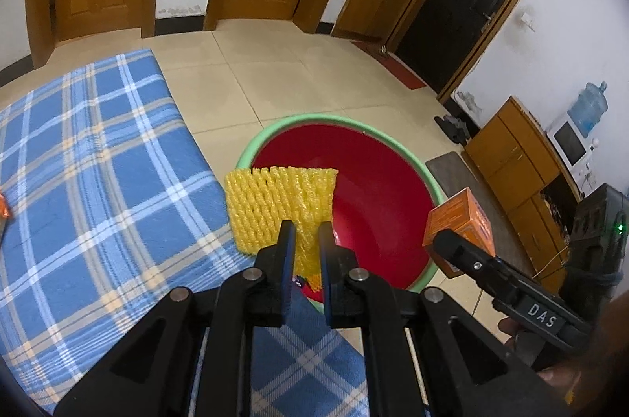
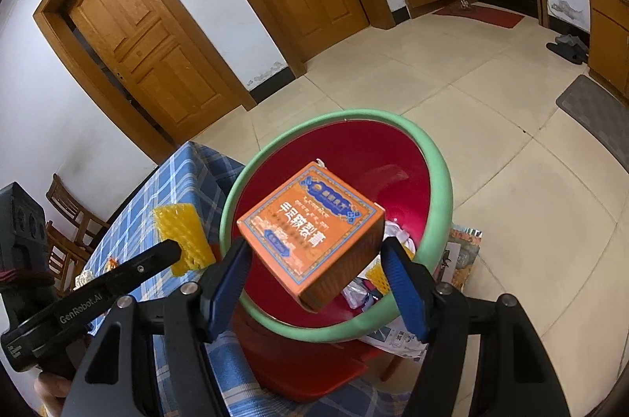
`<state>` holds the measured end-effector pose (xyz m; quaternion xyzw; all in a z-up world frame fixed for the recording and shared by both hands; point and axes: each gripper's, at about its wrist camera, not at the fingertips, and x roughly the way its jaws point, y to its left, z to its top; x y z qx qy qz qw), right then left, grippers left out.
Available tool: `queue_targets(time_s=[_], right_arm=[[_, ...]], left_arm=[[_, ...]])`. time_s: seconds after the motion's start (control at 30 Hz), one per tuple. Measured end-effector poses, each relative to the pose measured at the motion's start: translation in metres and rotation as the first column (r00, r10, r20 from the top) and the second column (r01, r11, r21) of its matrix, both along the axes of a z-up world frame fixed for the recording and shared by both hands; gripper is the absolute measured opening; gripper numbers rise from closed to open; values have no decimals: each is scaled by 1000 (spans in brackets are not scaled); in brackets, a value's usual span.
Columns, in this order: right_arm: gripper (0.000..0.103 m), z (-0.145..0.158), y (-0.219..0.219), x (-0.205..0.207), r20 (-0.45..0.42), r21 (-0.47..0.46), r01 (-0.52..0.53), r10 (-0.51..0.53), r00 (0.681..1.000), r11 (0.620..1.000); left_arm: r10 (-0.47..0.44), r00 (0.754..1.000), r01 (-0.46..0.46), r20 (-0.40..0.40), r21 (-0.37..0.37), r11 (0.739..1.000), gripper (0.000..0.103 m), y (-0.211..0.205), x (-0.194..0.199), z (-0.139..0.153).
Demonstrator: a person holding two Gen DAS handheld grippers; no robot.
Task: Collect trash
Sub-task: 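Carry the yellow net and the orange box over the red bucket, then open the left tool to drop the net while the right tool drops the box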
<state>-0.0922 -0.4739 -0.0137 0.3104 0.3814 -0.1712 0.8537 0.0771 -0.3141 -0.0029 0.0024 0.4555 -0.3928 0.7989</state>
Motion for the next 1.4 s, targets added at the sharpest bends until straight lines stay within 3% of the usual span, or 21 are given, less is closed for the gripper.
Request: queue_targets(time_s=[0.2, 0.6, 0.93, 1.07, 1.4], right_arm=[[70, -4, -3, 0, -9, 9, 5, -5, 1000, 1000], [71, -6, -6, 2, -15, 7, 11, -11, 1000, 1000], [72, -8, -12, 24, -37, -25, -12, 11, 999, 1000], [81, -8, -12, 30, -42, -25, -18, 17, 999, 1000], [84, -3, -7, 34, -41, -26, -23, 22, 999, 999]], left_arm=[[7, 1000, -7, 16, 42, 999, 30, -7, 1, -6], [15, 1000, -16, 19, 35, 999, 33, -8, 3, -2], [90, 996, -91, 9, 48, 995, 33, 13, 7, -3], [122, 992, -122, 2, 50, 991, 33, 26, 11, -5], [189, 982, -189, 6, 47, 981, 33, 55, 19, -3]])
